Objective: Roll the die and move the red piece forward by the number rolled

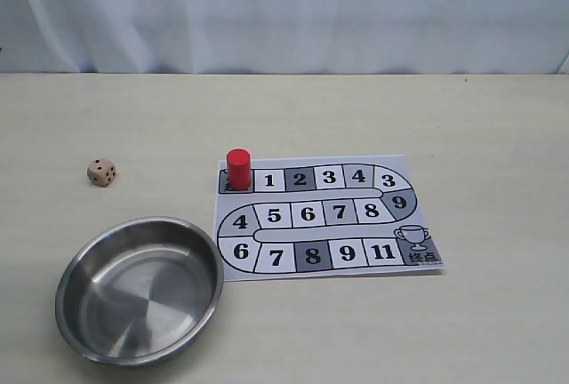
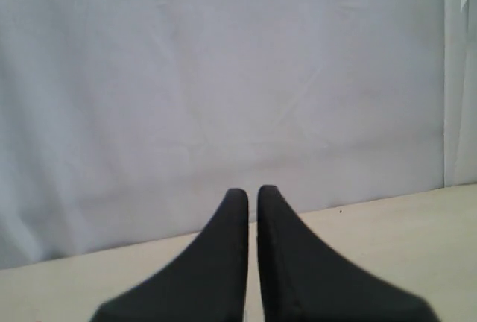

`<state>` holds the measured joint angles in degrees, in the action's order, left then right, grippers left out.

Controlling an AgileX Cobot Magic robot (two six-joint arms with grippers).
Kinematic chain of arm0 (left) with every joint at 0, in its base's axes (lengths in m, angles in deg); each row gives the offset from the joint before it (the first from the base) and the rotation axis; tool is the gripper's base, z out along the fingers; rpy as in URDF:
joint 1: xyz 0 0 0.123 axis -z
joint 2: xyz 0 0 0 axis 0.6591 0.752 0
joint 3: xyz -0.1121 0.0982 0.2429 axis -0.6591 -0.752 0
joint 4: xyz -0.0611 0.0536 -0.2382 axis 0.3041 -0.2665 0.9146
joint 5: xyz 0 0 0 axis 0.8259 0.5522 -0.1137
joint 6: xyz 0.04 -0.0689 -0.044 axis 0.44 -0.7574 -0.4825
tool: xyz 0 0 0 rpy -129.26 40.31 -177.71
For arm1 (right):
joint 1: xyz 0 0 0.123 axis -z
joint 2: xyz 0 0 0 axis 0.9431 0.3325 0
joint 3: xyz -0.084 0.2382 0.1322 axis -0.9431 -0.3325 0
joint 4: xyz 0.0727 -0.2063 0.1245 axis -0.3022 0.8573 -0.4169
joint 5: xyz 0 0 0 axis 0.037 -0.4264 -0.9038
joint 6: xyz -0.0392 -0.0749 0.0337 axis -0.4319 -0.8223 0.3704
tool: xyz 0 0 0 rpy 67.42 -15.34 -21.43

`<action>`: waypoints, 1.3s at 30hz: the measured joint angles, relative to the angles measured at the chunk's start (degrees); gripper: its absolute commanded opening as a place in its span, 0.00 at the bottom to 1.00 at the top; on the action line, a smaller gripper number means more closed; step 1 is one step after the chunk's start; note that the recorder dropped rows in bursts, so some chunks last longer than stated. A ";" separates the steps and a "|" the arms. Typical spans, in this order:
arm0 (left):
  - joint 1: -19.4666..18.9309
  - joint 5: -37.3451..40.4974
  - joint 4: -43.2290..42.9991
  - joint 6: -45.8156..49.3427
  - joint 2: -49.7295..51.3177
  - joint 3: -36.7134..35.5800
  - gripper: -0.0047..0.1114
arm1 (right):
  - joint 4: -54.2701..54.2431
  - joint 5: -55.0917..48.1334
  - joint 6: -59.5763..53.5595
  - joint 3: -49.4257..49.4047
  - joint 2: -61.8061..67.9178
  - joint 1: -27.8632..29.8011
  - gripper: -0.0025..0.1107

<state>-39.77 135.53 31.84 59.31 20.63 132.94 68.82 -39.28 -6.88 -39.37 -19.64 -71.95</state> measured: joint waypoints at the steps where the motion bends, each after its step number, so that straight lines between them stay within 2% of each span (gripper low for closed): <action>1: 0.00 0.16 0.00 0.00 -0.81 0.00 0.04 | -0.39 0.48 0.00 0.00 0.00 0.00 0.06; 12: 0.00 2.40 0.00 -0.35 -12.04 0.00 0.04 | -1.88 0.09 0.03 1.43 0.00 0.00 0.06; 21: 0.00 5.13 0.00 -1.50 -21.93 0.00 0.04 | -1.88 -10.11 -3.65 15.73 0.63 0.00 0.06; 28: 0.00 7.99 0.00 -1.61 -32.66 -1.18 0.04 | -2.00 -21.34 -7.93 28.58 12.38 0.00 0.06; 34: 0.00 8.48 0.00 -1.70 -43.74 -5.14 0.04 | -2.00 -25.35 -12.30 36.41 24.31 0.00 0.06; 39: 0.00 8.75 -3.37 -6.35 -53.11 -7.84 0.04 | -2.00 -28.87 -15.43 42.51 35.35 0.00 0.06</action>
<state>-39.77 144.29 28.47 52.96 -32.48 125.11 66.81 -68.15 -22.31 3.15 15.71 -71.95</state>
